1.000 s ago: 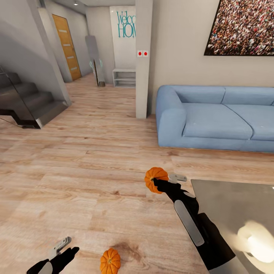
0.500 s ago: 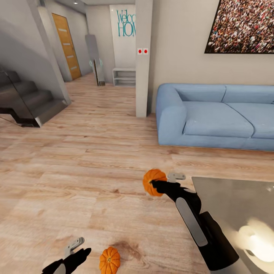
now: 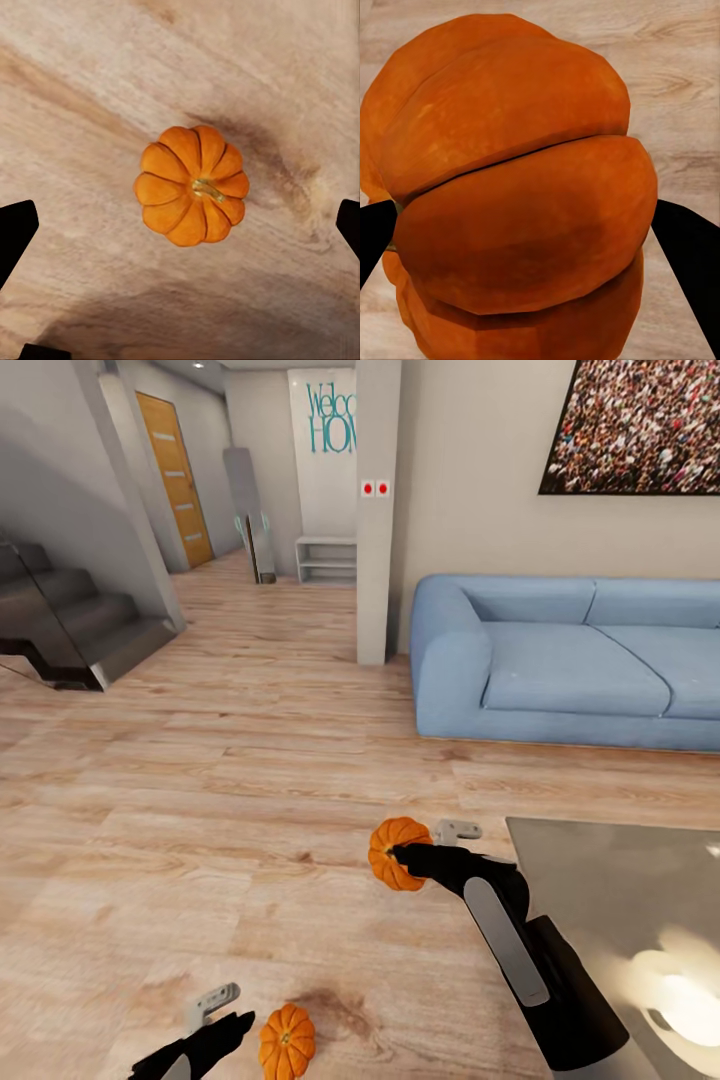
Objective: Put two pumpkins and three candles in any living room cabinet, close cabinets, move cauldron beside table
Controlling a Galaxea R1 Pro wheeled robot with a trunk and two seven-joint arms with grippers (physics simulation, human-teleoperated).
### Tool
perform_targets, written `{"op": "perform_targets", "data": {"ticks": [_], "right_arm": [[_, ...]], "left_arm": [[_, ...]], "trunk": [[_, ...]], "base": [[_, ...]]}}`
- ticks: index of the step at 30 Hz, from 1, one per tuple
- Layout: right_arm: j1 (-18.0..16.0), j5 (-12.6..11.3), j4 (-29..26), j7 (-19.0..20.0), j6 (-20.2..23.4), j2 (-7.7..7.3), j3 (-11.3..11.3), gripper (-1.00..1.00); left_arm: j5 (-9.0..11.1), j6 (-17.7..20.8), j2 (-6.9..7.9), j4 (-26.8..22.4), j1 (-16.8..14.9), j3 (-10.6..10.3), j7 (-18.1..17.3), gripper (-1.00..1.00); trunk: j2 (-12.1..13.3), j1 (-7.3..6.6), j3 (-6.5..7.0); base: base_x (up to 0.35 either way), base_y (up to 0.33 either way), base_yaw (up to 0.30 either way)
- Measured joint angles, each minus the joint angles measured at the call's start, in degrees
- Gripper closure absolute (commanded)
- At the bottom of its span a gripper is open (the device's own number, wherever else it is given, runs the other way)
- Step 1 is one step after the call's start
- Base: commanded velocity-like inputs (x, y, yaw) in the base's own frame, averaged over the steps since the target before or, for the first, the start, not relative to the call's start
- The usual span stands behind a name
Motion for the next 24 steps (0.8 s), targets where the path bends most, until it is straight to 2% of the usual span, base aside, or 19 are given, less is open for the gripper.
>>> {"op": "perform_targets", "data": {"ticks": [6, 10, 13, 20, 24], "right_arm": [[0.00, -0.06, -0.05, 0.03, 0.65, 0.00, 0.07, 1.00], [-0.02, -0.04, -0.40, 0.08, 1.40, 0.00, 0.08, 1.00], [-0.01, -0.07, -0.63, 0.09, 1.52, 0.00, 0.08, 1.00], [0.00, -2.07, -0.70, 0.07, 1.56, 0.00, 0.05, 1.00], [-0.01, -2.52, -0.71, 0.09, 1.70, 0.00, 0.06, 1.00]], "left_arm": [[-1.06, 0.09, -0.17, -0.03, 0.00, 0.10, -0.68, -1.00], [-0.78, 0.48, 0.22, -0.01, -0.09, 0.17, -5.93, -1.00], [-0.75, 0.73, 0.43, -0.30, -0.22, 0.23, -8.12, -1.00], [-0.45, 1.30, 0.76, -0.38, -1.94, 0.36, -8.98, -1.00], [-0.47, 1.25, 0.43, -0.07, -2.15, 0.39, -9.04, -1.00]], "trunk": [[-2.41, 1.32, -1.08], [-4.01, 2.20, -1.79], [-5.21, 2.86, -2.33], [-8.02, 4.39, -3.59], [-9.63, 5.27, -4.31]], "base": [[0.000, 0.000, 0.000], [0.000, 0.000, 0.000], [0.000, 0.000, 0.000], [0.000, 0.000, 0.000], [0.000, 0.000, 0.000]]}}
